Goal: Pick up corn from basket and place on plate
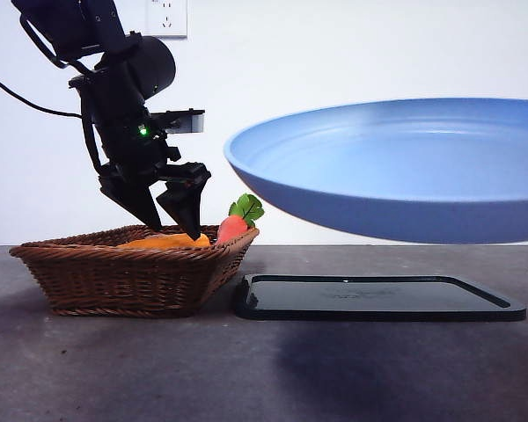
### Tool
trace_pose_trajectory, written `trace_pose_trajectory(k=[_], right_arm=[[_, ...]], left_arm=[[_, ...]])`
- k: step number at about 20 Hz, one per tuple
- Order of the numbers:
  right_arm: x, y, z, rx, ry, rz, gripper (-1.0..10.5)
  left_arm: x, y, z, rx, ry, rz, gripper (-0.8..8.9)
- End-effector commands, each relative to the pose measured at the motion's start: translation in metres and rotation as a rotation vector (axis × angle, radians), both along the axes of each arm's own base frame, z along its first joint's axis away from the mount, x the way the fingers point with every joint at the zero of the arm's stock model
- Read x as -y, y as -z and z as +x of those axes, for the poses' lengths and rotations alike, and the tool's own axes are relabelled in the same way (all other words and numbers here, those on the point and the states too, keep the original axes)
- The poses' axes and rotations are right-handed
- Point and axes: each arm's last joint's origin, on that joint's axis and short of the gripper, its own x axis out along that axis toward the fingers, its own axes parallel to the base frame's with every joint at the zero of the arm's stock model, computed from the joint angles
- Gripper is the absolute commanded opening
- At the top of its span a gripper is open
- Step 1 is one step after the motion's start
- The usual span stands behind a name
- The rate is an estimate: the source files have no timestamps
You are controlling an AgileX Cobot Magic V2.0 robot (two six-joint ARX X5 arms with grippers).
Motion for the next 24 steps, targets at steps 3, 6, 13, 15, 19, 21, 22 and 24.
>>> trace_pose_trajectory(k=[3, 6, 13, 15, 19, 21, 22, 24], right_arm=[[-0.001, -0.005, 0.002, 0.024, -0.009, 0.007, 0.0], [-0.001, -0.005, 0.001, 0.023, -0.008, 0.007, 0.0], [-0.001, -0.005, 0.002, 0.024, -0.008, 0.007, 0.0], [-0.001, -0.005, 0.002, 0.026, -0.007, 0.007, 0.0], [-0.001, -0.005, 0.003, 0.034, -0.004, 0.006, 0.0], [-0.001, -0.005, 0.004, 0.036, 0.002, 0.002, 0.0], [-0.001, -0.005, 0.005, 0.035, 0.017, -0.002, 0.0], [-0.002, -0.004, 0.010, 0.042, 0.029, -0.004, 0.0]], left_arm=[[0.005, 0.011, 0.008, -0.009, 0.020, 0.022, 4.16], [0.006, 0.026, 0.011, -0.051, 0.018, 0.037, 4.16], [0.006, 0.030, 0.011, -0.060, 0.016, 0.041, 2.29], [0.006, 0.030, 0.011, -0.063, 0.013, 0.040, 1.67], [0.004, 0.028, 0.010, -0.076, 0.003, 0.040, 1.66], [0.000, 0.016, 0.011, -0.065, -0.044, 0.008, 1.65], [-0.003, 0.007, 0.010, -0.051, -0.066, -0.012, 1.65], [-0.008, -0.018, 0.005, -0.009, -0.097, -0.052, 1.65]])
